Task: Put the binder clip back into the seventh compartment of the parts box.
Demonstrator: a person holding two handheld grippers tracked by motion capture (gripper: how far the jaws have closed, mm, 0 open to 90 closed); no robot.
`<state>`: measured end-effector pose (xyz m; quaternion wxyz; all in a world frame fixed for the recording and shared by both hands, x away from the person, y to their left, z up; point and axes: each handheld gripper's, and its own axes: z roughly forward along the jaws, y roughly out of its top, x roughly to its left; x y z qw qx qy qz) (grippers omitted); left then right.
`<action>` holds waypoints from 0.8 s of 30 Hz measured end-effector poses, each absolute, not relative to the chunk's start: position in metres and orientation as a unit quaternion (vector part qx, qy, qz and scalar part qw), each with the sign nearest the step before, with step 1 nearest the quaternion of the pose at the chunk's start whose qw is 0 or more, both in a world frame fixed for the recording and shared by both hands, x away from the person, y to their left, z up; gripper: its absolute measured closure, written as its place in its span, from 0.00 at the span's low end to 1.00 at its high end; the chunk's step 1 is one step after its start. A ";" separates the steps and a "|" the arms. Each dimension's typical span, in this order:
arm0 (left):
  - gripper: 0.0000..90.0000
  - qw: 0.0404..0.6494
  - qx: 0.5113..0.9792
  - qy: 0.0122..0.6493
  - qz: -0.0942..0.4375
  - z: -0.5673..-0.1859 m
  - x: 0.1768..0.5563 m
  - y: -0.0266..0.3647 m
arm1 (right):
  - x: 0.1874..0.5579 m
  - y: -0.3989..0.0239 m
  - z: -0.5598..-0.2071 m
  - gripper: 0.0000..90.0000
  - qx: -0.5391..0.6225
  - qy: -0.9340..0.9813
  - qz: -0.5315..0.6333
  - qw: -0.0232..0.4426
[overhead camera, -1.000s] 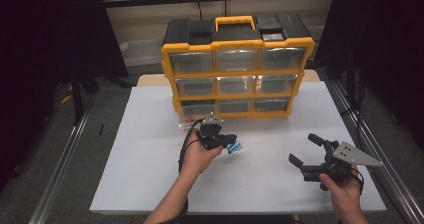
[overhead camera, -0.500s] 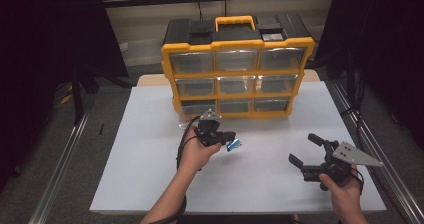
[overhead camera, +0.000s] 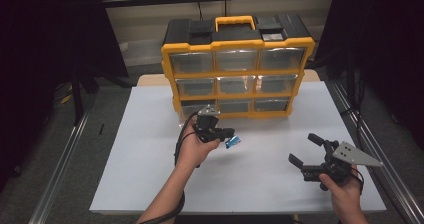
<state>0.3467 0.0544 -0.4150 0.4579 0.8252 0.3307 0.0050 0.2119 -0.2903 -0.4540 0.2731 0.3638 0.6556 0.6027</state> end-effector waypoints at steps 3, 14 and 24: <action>0.99 0.450 0.829 0.332 0.007 -0.412 0.347 0.054 | 0.212 -0.290 -0.454 0.02 0.364 0.656 0.603 0.273; 0.99 0.454 0.827 0.331 0.004 -0.402 0.351 0.054 | 0.212 -0.290 -0.454 0.02 0.364 0.656 0.603 0.271; 0.99 0.453 0.827 0.333 0.007 -0.392 0.356 0.055 | 0.212 -0.289 -0.454 0.02 0.363 0.657 0.603 0.271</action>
